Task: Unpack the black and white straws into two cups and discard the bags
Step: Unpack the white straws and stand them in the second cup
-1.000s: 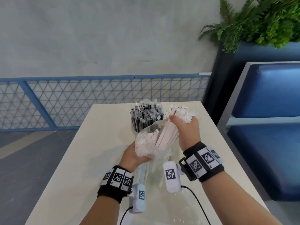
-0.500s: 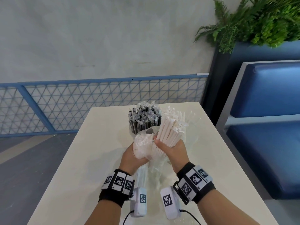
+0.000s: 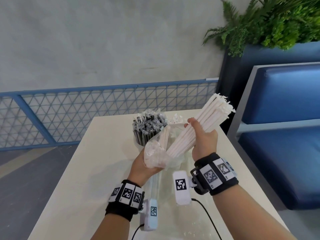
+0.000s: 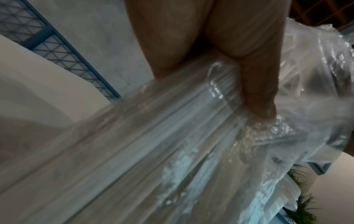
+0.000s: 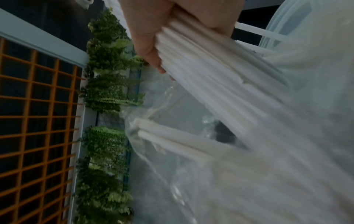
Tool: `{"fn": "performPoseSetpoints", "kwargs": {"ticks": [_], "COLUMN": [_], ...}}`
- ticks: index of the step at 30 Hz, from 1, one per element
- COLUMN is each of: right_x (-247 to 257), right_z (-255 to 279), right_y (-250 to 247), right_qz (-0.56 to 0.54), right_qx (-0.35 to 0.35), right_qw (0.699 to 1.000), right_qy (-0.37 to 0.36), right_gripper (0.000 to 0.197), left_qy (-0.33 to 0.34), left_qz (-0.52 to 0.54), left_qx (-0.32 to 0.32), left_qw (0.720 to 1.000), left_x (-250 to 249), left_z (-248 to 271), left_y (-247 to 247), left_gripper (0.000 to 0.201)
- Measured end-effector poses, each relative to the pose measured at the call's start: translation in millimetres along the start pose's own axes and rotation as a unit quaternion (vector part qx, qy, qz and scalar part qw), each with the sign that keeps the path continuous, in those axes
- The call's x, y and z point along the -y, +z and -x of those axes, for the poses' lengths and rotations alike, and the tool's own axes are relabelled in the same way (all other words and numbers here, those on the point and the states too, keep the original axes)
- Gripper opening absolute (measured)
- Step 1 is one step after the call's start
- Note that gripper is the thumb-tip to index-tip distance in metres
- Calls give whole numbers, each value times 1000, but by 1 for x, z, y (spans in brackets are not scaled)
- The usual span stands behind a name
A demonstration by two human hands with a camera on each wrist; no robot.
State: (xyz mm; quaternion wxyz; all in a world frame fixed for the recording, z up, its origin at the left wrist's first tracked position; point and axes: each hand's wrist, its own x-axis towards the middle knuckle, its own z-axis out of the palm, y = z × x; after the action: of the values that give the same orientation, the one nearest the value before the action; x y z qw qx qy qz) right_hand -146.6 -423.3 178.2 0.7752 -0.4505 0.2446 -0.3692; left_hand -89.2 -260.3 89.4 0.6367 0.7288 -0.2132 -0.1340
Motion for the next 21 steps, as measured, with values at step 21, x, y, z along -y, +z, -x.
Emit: {"fn": "performPoseSetpoints", "kwargs": {"ticks": [21], "right_x": [66], "right_z": [-47], "right_y": [-13], "right_qz": [89], "right_qx": [-81], "right_qw": [981], "right_qy": [-152], "right_gripper": [46], "left_qy": [-12], "left_qz": [28], "left_qx": [-80], "left_qw": [996], "left_x": [3], "left_z": [2], "left_y": [-4], "left_gripper": [54]}}
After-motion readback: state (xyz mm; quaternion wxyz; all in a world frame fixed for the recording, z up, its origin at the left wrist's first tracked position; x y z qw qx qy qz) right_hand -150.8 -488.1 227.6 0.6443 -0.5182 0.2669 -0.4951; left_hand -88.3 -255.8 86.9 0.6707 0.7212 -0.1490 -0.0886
